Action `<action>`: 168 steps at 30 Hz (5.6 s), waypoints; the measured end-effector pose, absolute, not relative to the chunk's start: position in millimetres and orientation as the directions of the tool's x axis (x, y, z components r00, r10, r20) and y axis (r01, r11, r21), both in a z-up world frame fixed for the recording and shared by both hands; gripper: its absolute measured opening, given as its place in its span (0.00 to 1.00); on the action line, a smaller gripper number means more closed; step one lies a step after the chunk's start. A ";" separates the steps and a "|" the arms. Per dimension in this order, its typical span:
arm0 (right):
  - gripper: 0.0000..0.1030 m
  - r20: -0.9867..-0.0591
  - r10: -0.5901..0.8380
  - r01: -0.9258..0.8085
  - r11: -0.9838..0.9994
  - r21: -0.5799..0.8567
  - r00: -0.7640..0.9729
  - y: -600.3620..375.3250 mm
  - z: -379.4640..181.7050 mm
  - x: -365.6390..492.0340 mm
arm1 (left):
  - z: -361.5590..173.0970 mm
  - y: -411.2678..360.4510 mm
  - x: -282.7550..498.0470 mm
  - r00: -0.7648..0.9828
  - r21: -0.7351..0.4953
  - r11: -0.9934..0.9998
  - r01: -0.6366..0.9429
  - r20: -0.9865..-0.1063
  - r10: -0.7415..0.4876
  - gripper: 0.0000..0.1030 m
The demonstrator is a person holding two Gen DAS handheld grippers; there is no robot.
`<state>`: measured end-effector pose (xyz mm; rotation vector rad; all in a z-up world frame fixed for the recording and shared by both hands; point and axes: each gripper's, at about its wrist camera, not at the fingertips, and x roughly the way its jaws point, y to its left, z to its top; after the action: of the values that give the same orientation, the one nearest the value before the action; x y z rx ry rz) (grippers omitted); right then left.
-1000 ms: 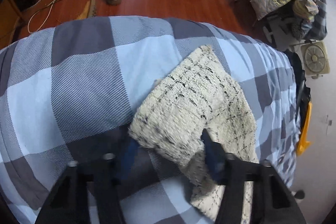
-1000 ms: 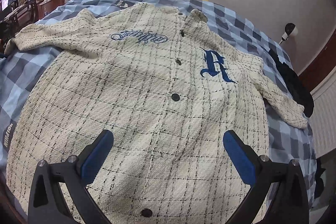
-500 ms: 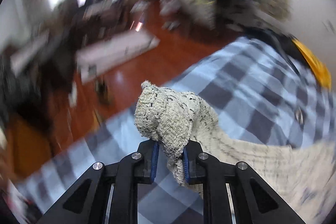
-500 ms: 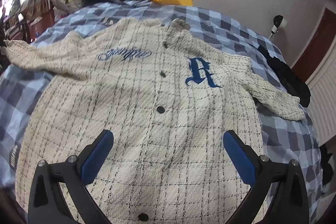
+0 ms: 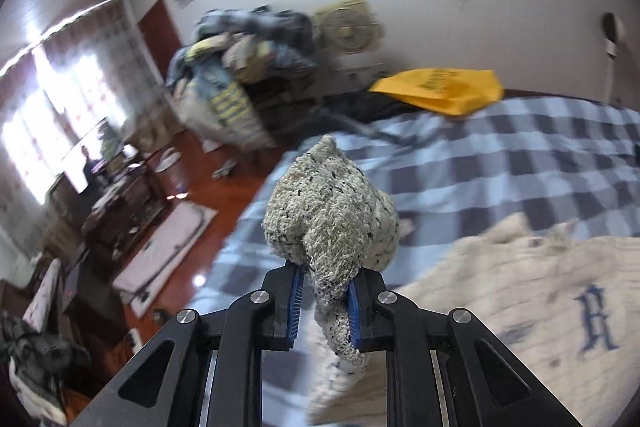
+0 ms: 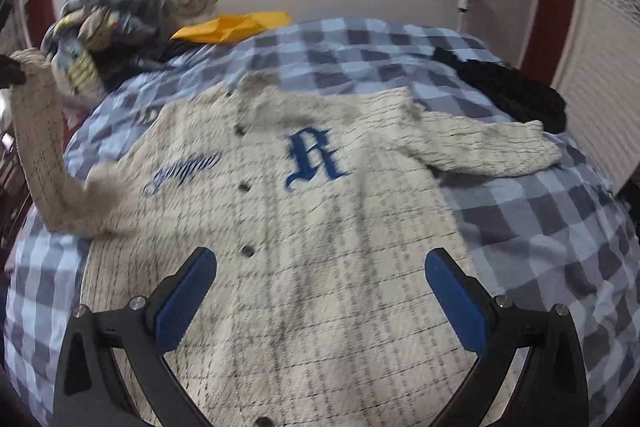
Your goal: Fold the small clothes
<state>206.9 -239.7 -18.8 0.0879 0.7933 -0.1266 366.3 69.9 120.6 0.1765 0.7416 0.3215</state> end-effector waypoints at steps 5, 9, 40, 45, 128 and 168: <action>0.99 -0.714 -0.124 0.215 0.976 0.038 0.689 -265.4 -14.3 207.5 | 107.0 -25.5 387.0 0.691 0.189 0.974 -0.127 -0.687 0.224 0.17; 0.99 -0.693 -0.172 0.257 0.966 0.020 0.701 -280.3 -9.6 206.5 | 86.2 -106.2 394.8 0.699 0.171 0.985 -0.034 -0.700 0.146 0.17; 0.99 -0.666 -0.293 0.464 0.881 0.090 0.686 -351.9 -3.3 205.3 | 71.9 -186.9 292.2 0.670 0.212 0.935 0.284 -0.742 -0.035 1.00; 0.99 -0.756 -0.033 0.258 0.949 0.183 0.654 -359.2 -10.3 244.4 | 48.1 -100.3 257.0 0.655 0.290 0.933 0.213 -0.751 0.085 1.00; 0.08 -0.918 0.013 -0.250 0.963 -0.095 0.396 -281.4 -108.4 501.1 | -57.6 99.9 298.6 0.514 -0.049 0.991 -0.121 -0.858 0.021 1.00; 0.72 -0.891 0.135 -0.027 0.990 0.137 0.434 -343.1 -49.0 333.6 | -108.3 157.9 276.5 0.381 0.018 0.977 -0.214 -0.919 0.101 1.00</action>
<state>333.6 -343.1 -49.0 0.1075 1.1183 0.1017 276.5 157.9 -108.3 -0.1096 1.1632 0.2011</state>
